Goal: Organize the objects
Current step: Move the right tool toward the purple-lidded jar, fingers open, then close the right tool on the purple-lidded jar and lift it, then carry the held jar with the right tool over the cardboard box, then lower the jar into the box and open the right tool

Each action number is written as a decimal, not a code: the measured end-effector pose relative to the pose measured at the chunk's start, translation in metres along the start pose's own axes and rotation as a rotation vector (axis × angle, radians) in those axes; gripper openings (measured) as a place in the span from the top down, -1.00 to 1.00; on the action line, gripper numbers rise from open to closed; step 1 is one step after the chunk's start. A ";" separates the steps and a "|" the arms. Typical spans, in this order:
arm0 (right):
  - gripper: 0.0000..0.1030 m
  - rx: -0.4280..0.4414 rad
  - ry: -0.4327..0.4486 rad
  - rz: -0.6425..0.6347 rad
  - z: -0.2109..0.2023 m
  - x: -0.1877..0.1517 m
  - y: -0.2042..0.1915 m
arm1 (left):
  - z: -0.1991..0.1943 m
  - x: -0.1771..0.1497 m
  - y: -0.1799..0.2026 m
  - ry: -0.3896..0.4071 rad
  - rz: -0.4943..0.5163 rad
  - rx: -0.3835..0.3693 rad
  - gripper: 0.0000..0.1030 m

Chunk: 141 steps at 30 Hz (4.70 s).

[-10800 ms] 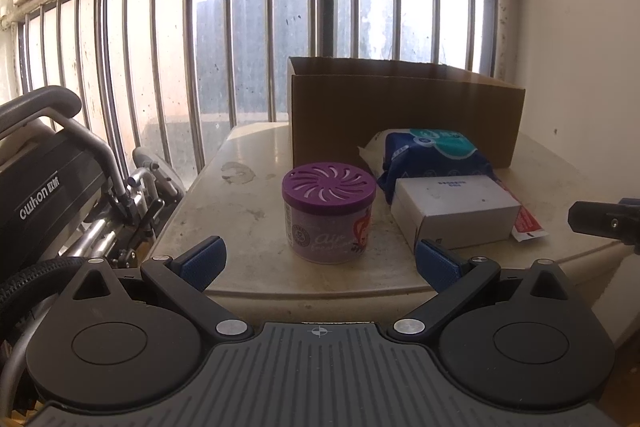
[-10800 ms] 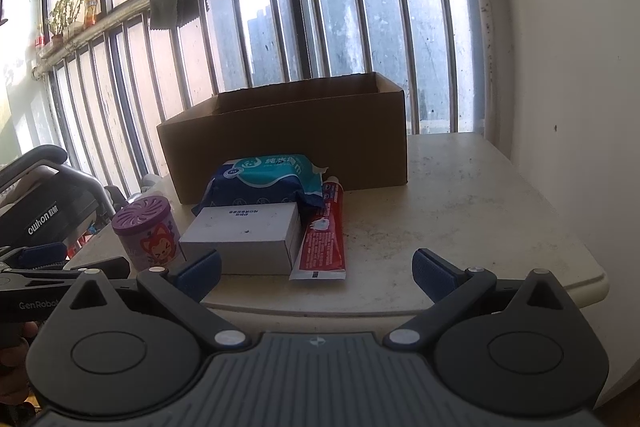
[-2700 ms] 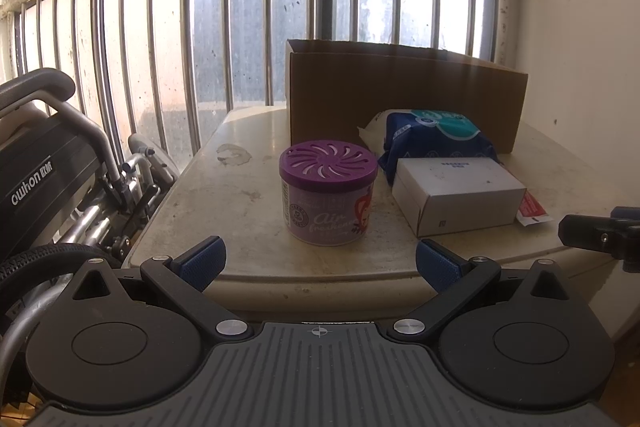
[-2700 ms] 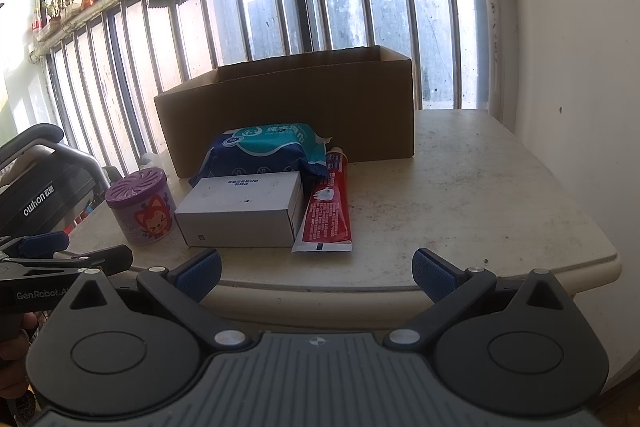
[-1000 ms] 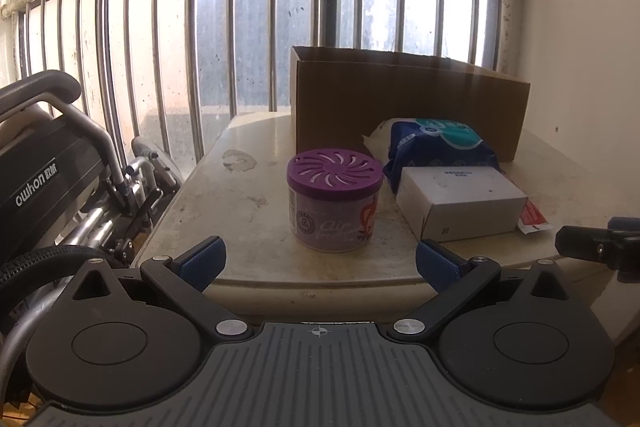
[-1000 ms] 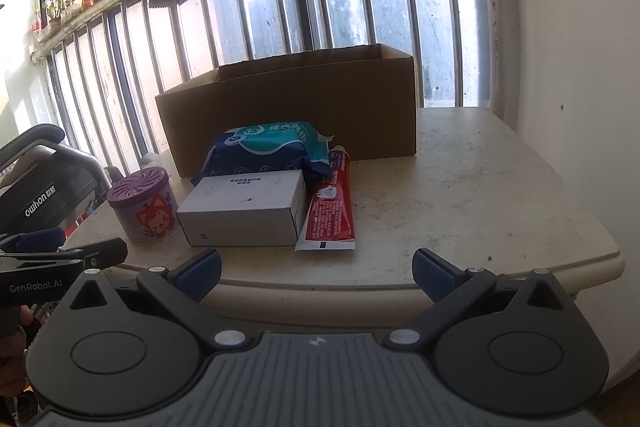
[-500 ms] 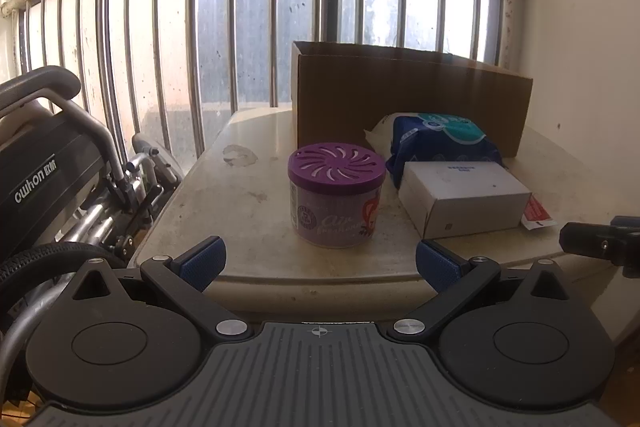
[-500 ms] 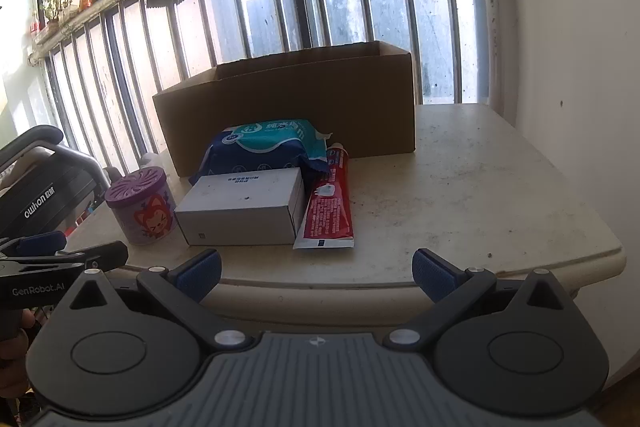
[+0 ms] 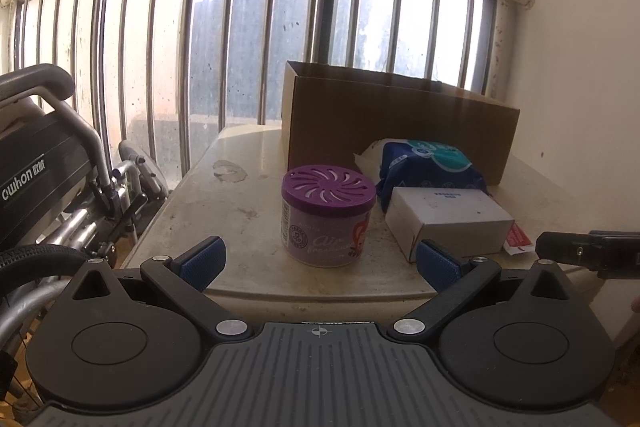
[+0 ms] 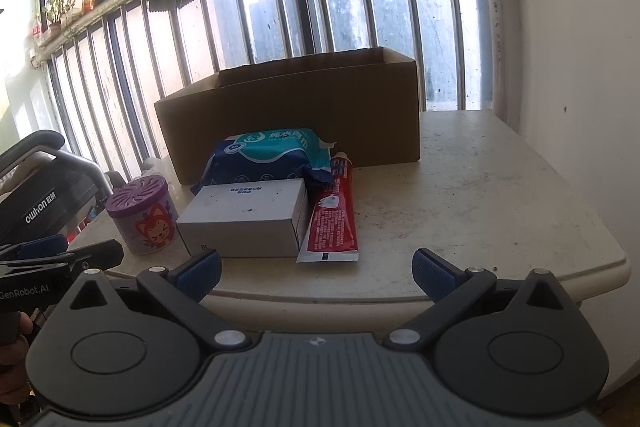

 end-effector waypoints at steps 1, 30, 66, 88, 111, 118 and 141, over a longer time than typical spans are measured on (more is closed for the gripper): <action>-1.00 0.011 0.004 0.006 0.001 0.002 -0.001 | 0.001 0.001 0.000 0.004 0.007 0.005 -0.97; -0.84 0.388 -0.069 -0.193 0.092 0.073 -0.078 | 0.069 -0.003 -0.015 -0.012 0.033 -0.120 -0.21; -0.38 0.561 -0.051 -0.427 0.105 0.137 -0.130 | 0.074 0.088 -0.004 0.164 0.181 -0.301 -0.18; -0.38 0.461 -0.309 -0.354 0.286 0.209 -0.104 | 0.251 0.141 -0.010 -0.130 0.275 -0.325 -0.18; -0.38 0.414 -0.609 -0.063 0.413 0.174 -0.080 | 0.313 0.118 0.012 -0.440 0.666 -0.172 -0.20; -0.63 0.401 -0.614 -0.008 0.415 0.179 -0.072 | 0.309 0.113 0.009 -0.439 0.715 -0.150 -0.24; 0.44 0.455 -0.632 0.338 0.434 0.163 -0.039 | 0.299 0.099 -0.026 -0.451 0.773 -0.166 0.73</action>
Point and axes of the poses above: each gripper's, at about its wrist camera, not at the fingertips, and z roughly the way its jaws point, y to its right, x to its top, the point moved 3 cm from there along z, roughly the way its jaws point, and after that the axes turned 9 degrees about y, right-handed, at the moved point
